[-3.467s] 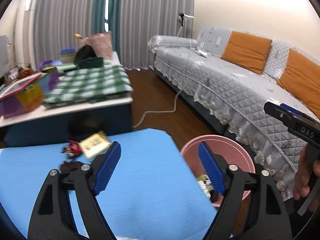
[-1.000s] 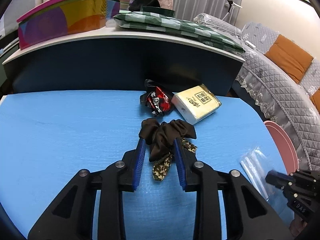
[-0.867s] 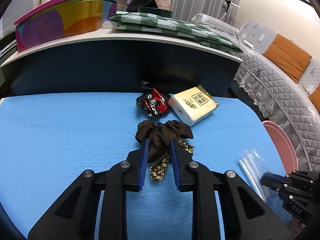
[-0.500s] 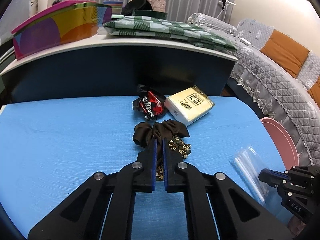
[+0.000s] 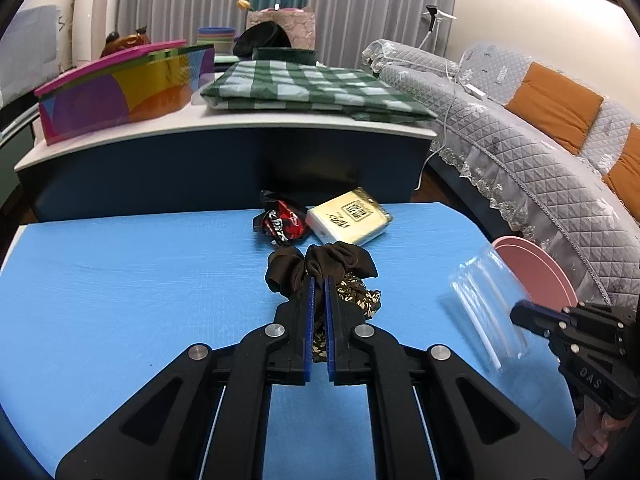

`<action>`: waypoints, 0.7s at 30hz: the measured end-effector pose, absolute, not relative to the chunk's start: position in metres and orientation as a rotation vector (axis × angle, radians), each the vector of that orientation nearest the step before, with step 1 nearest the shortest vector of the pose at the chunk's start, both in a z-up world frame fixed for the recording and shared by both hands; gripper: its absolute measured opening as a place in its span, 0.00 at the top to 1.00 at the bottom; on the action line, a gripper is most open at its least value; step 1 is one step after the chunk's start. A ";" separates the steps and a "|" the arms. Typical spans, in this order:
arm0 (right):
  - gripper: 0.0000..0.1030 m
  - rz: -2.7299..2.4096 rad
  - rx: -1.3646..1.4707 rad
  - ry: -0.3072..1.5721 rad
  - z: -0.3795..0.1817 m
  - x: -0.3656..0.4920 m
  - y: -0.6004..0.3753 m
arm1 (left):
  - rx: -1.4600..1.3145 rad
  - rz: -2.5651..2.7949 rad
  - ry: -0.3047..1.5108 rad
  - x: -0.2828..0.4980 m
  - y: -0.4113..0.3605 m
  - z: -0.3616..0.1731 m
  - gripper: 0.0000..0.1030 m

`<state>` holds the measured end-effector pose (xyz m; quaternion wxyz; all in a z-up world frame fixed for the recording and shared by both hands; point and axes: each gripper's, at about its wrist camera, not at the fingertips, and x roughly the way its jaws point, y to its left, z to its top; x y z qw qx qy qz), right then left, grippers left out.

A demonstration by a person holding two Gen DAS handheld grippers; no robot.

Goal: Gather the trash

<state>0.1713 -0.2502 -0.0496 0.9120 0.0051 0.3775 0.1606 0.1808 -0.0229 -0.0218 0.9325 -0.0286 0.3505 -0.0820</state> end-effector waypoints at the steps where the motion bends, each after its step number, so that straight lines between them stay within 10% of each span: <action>1: 0.99 0.326 0.012 0.767 -0.046 0.169 -0.252 | -0.059 -0.169 0.713 0.177 -0.024 -0.020 0.95; 21: 0.99 0.250 0.066 0.656 -0.006 0.127 -0.291 | -0.107 -0.185 0.687 0.112 -0.055 -0.013 0.95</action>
